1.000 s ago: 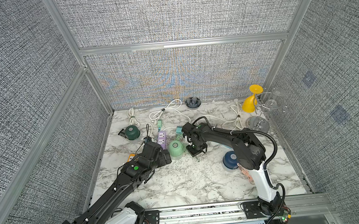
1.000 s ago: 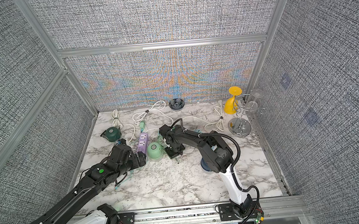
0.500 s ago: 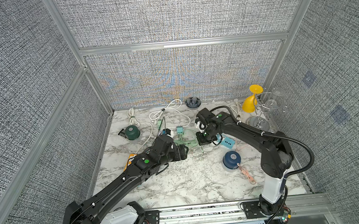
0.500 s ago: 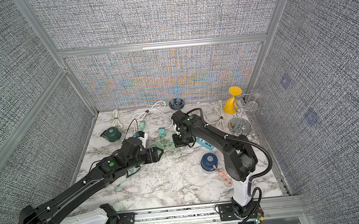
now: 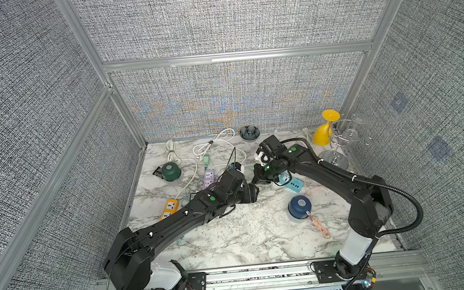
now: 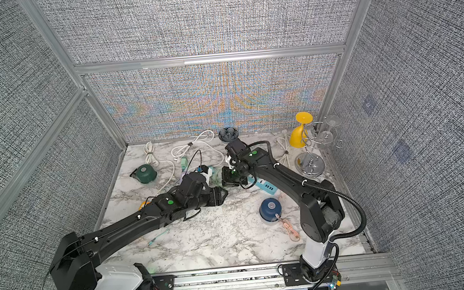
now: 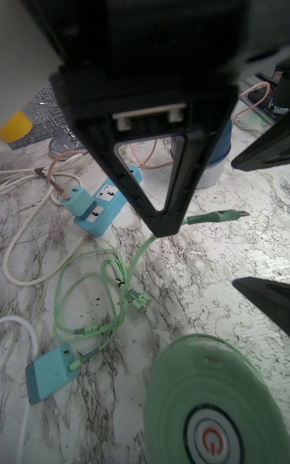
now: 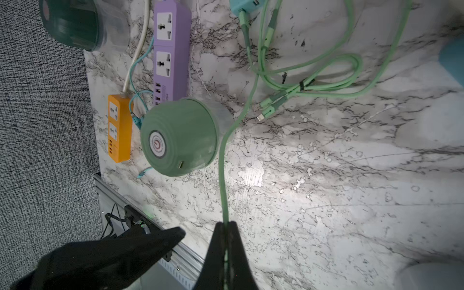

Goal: Charge the cordless meat grinders
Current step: Pick up the charging cable from the center of the board.

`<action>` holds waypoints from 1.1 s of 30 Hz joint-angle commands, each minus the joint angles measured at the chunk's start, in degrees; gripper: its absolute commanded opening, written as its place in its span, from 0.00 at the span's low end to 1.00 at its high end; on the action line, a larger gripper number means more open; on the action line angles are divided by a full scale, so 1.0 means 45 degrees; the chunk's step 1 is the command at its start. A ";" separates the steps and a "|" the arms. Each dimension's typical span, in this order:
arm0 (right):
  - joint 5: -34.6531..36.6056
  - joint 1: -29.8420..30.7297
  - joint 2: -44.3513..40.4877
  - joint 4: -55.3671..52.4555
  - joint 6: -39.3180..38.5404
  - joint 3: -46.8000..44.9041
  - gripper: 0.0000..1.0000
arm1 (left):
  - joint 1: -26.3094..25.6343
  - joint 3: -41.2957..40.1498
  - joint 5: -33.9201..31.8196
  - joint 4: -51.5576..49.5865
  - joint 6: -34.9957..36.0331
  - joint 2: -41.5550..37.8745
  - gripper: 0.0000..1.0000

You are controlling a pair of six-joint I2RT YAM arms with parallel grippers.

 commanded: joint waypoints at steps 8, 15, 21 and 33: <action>-0.0619 0.0013 -0.0220 0.0967 0.0846 -0.0142 0.00 | -0.0100 0.0400 0.0222 0.0468 0.0321 0.0930 0.52; -0.0570 -0.0006 -0.0220 0.0963 0.0814 -0.0233 0.00 | -0.0093 -0.0012 -0.0014 0.0362 0.0301 0.0404 0.45; -0.0652 -0.0006 -0.0222 0.1049 0.0865 -0.0263 0.00 | -0.0091 -0.0366 -0.0057 0.0471 0.0296 -0.0110 0.43; -0.0667 -0.0006 -0.0354 0.1156 0.0875 -0.0486 0.00 | -0.0091 -0.0412 0.0294 0.0671 0.0216 -0.0190 0.31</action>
